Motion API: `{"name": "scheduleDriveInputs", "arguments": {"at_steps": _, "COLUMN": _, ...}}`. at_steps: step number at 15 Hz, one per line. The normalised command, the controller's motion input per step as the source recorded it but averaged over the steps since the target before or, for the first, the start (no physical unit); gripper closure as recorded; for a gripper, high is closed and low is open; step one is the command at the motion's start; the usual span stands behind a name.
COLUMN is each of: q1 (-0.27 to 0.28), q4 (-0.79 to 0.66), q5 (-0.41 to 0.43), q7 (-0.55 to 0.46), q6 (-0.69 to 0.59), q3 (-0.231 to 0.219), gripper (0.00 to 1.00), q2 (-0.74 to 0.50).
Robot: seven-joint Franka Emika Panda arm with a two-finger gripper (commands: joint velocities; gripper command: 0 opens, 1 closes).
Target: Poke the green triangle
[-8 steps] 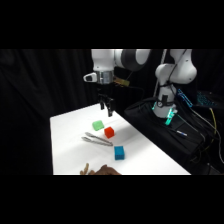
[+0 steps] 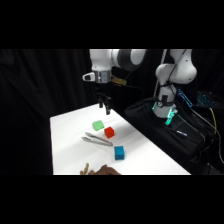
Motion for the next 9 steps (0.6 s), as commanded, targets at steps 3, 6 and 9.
{"name": "scheduleDriveInputs", "arguments": {"at_steps": 3, "q1": -0.157, "q4": 0.17, "q5": -0.164, "q7": -0.21, "q6": 0.04, "q3": -0.128, "gripper": 0.00, "q2": 0.11}}
{"name": "scheduleDriveInputs", "arguments": {"at_steps": 6, "q1": -0.130, "q4": 0.24, "q5": -0.095, "q7": -0.18, "q6": 0.04, "q3": -0.098, "gripper": 0.00, "q2": 0.18}}
{"name": "scheduleDriveInputs", "arguments": {"at_steps": 9, "q1": -0.093, "q4": 0.26, "q5": -0.005, "q7": -0.19, "q6": 0.06, "q3": -0.049, "gripper": 0.36, "q2": 0.21}}
